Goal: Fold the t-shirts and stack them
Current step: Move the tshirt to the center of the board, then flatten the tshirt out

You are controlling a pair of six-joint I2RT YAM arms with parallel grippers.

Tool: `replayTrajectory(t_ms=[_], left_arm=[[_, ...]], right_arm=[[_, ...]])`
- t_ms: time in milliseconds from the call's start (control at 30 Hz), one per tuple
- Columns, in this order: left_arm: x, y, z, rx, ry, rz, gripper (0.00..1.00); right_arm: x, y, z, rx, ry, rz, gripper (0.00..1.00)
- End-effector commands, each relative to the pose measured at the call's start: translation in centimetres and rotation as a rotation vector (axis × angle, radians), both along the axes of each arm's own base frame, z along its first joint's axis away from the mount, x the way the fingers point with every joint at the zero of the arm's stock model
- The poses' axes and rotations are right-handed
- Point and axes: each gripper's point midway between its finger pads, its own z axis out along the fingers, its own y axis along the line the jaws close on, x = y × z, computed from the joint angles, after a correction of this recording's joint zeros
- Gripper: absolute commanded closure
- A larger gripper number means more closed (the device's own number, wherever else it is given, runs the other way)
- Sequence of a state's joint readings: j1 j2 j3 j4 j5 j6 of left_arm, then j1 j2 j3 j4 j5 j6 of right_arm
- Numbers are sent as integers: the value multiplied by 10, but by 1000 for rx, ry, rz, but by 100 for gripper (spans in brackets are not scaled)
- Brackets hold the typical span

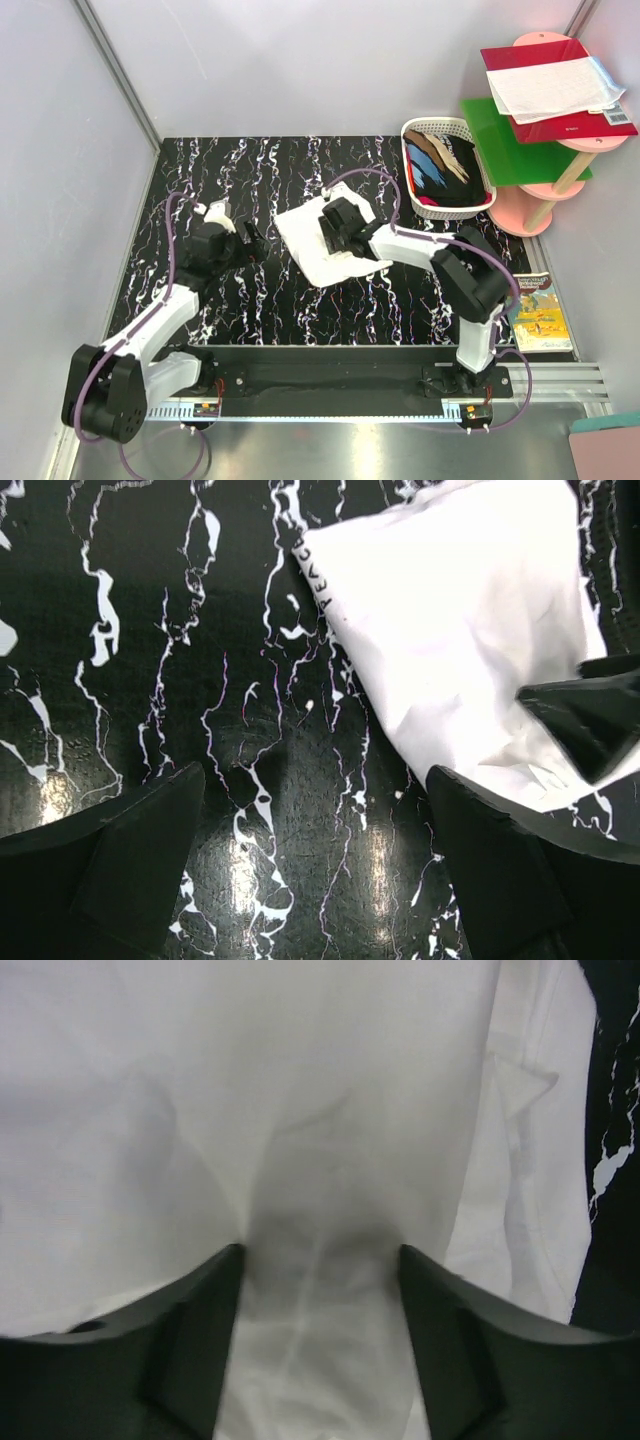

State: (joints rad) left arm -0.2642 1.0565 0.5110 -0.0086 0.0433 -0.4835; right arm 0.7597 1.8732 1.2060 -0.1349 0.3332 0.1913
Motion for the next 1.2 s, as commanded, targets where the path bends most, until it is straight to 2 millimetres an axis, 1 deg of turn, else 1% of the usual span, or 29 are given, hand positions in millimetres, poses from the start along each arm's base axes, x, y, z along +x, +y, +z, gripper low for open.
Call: replayTrajectory(t_ms=[0,33,67,100,133,267,300,367,400,467,500,533,567,600,633,667,733,767,800,867,900,933,967,1000,1033,1067,1100,1133,1167], left_arm=[[7,5,26,25,-97,12,1],[7,6,27,30,-100,14,1],[7,6,26,31,-100,10,1],[7,6,28,31,-105,11,1],[6,6,27,29,-105,14,1],[2,7,25,27,-89,15,1],[2,12,23,41,-88,40,1],[1,13,25,38,-92,44,1],[0,14,24,37,-87,51,1],[-2,14,28,25,-98,56,1],[-3,14,30,16,-97,63,1],[-4,14,31,8,-98,65,1],[-6,15,38,-2,-117,73,1],[-8,18,39,-6,-115,93,1],[-9,19,44,-10,-126,102,1],[-12,21,54,-20,-160,110,1],[-15,27,65,-23,-190,142,1],[-18,30,77,-35,-233,151,1],[-20,34,82,-37,-249,170,1],[-25,37,98,-53,-300,182,1],[-27,39,103,-53,-313,190,1],[-28,40,107,-56,-325,192,1],[-31,41,115,-60,-347,195,1],[-33,42,120,-62,-360,198,1],[-34,44,124,-62,-371,200,1],[-38,45,133,-71,-401,203,1],[-40,46,137,-75,-413,206,1],[-43,47,142,-81,-429,207,1],[-49,49,152,-93,-468,207,1]], right_arm=[[14,-11,-13,-17,29,-105,40],[12,-14,-18,-30,53,-112,40],[13,-9,-17,-25,62,-106,71],[12,-9,-25,-31,82,-116,96],[11,-10,-27,-29,92,-119,100],[6,0,-21,27,104,-91,100],[8,2,-9,58,75,-94,100],[7,0,0,74,50,-100,100],[9,1,17,102,11,-100,100],[8,-1,28,118,-20,-105,100],[10,2,46,151,-60,-97,100],[9,3,54,170,-79,-90,100],[2,10,64,207,-87,-51,100],[3,16,76,242,-122,-28,100],[0,21,80,259,-132,-13,100],[-4,26,84,277,-133,8,100],[-15,41,91,299,-126,63,100],[-18,55,98,339,-126,115,100],[-23,68,100,362,-129,163,100],[-46,102,98,403,-91,310,100],[-53,116,101,415,-105,376,100],[-71,138,107,439,-98,464,100],[-85,155,95,444,-53,545,100],[-93,165,90,451,-23,584,100],[-104,185,100,484,-14,646,100],[-117,198,82,488,57,708,100],[-127,207,76,489,94,748,100],[-133,222,86,512,95,799,100],[-153,234,70,515,160,869,100]])
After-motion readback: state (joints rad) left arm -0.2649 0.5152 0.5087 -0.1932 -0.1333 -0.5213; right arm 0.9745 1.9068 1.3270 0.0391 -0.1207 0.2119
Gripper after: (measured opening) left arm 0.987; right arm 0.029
